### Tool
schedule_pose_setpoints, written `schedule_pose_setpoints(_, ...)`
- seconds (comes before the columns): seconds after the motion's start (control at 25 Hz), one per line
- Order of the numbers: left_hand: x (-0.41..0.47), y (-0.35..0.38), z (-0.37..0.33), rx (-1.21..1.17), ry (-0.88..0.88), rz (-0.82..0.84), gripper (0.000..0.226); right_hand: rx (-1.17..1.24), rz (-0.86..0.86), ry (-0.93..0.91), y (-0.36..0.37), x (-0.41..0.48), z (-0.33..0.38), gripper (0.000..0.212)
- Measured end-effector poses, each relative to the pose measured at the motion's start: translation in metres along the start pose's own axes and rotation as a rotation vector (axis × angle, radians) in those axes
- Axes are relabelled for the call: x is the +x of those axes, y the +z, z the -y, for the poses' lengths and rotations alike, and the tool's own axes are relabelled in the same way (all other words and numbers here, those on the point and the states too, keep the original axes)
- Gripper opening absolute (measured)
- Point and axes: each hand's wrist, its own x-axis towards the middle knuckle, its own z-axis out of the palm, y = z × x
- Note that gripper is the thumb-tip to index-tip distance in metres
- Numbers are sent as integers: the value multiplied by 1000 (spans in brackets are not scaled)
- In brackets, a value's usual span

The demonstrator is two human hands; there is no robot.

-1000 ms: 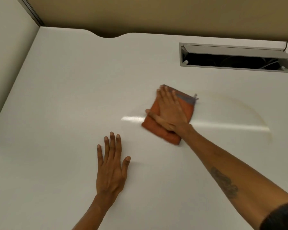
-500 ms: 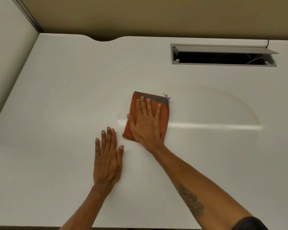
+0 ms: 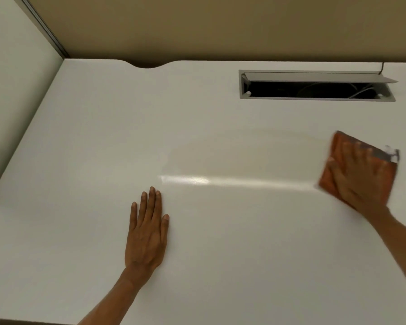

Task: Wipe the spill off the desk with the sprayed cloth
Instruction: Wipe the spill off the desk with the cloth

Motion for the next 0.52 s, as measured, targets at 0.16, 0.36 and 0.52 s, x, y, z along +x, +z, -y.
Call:
schedule_pose_setpoints(0.16, 3, 0, -2, -7, -18, 6, 59, 117, -35, 121, -3, 6, 20, 83)
schedule_pose_setpoints(0.36, 3, -3, -2, -44, -15, 8, 60, 43, -47, -116, 9, 19, 161, 73)
schedule_pose_setpoints(0.52, 5, -3, -3, -55, -19, 8, 60, 83, -1, -308, 19, 13, 278, 71)
